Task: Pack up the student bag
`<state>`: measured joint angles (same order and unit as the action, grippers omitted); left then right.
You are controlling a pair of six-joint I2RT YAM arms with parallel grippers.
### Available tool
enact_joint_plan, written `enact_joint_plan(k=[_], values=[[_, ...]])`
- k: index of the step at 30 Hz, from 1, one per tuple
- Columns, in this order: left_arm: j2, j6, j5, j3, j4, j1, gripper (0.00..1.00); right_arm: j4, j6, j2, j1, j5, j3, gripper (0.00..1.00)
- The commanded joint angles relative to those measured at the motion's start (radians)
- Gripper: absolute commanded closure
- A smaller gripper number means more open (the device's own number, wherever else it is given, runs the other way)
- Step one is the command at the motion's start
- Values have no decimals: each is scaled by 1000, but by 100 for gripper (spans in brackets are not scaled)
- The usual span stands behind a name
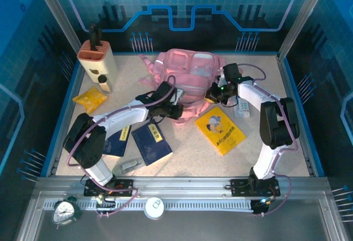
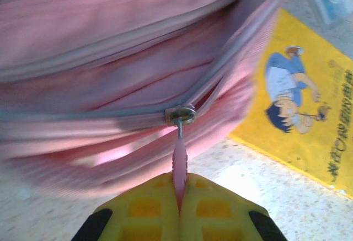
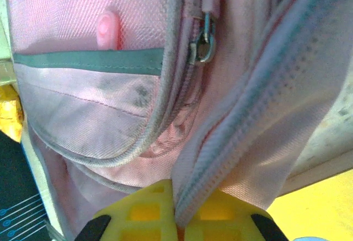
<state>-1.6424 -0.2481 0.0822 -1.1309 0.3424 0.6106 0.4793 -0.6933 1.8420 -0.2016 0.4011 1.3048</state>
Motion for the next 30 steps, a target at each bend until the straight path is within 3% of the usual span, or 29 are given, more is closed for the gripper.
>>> enact_joint_plan(k=[1, 5, 12, 18, 24, 30], values=[[76, 46, -6, 56, 113, -36, 100, 19, 94, 43, 55, -122, 115, 100], [67, 9, 41, 38, 85, -44, 100, 36, 120, 74, 46, -131, 189, 98], [-3, -107, 15, -56, -40, 59, 100, 134, 138, 7, 23, -110, 175, 54], [-58, -129, 3, -103, -61, 119, 100, 186, 60, -173, -2, -82, -21, 37], [-84, -132, 13, -118, -67, 130, 100, 167, -69, -261, -86, -116, -129, 28], [-81, -117, 15, -111, -72, 137, 100, 149, -181, -253, -170, -205, -123, 29]])
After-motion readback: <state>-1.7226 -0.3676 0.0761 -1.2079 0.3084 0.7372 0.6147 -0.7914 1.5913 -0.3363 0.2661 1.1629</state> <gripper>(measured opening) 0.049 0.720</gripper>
